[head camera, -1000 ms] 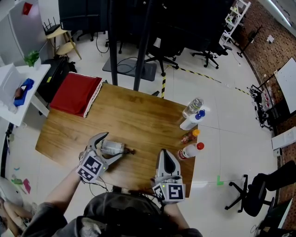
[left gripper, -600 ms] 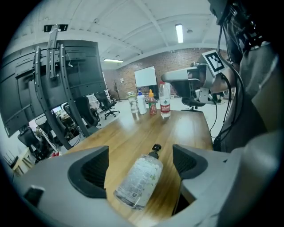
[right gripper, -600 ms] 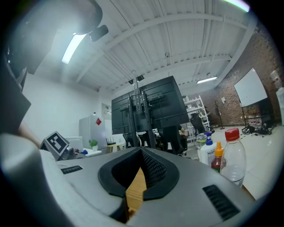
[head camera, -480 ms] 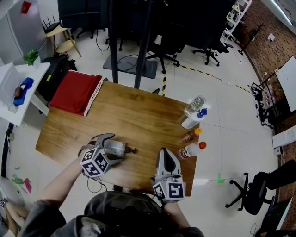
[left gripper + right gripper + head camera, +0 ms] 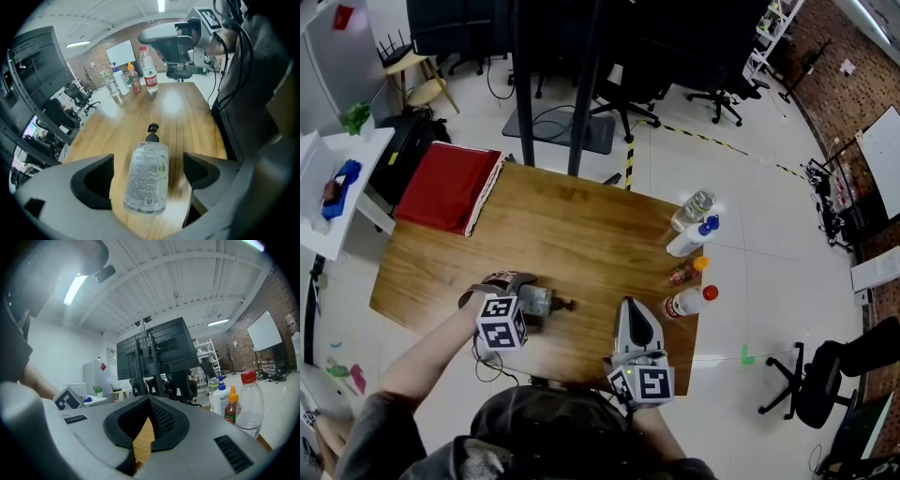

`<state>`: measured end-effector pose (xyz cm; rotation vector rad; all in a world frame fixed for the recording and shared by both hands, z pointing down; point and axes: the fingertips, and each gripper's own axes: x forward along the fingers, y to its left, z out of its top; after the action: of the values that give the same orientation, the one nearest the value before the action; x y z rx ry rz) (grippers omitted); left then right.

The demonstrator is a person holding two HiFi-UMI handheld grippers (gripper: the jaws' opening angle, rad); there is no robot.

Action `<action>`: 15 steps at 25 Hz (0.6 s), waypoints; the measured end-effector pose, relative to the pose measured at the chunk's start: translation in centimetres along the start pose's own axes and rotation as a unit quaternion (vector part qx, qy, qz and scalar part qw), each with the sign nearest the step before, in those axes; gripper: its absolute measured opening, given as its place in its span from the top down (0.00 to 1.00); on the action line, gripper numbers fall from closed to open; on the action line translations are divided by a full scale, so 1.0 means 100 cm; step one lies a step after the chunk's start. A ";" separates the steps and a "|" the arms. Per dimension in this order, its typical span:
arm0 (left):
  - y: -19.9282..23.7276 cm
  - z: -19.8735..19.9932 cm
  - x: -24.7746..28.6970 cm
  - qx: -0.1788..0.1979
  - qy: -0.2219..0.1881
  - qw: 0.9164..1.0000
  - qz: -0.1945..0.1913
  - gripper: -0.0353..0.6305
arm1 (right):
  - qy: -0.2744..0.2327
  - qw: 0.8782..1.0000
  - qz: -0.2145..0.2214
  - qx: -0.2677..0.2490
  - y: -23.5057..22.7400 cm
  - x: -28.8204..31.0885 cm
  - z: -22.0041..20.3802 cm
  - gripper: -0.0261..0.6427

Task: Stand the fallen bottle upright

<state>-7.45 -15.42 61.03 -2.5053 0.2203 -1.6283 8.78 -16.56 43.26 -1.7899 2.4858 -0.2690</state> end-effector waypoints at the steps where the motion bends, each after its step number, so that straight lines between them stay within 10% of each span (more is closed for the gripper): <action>1: -0.002 -0.002 0.004 0.007 0.010 1.000 -0.009 0.23 | 0.002 1.000 0.000 0.001 -0.001 0.001 -0.001 0.95; 15: -0.004 -0.018 0.046 0.075 0.093 0.990 -0.075 0.23 | 0.015 1.000 -0.001 0.010 -0.011 0.021 -0.015 0.95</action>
<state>-7.26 -16.03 65.92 -2.3091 -0.0708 -1.8636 8.92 -18.77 45.07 -1.7942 2.4923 -0.3232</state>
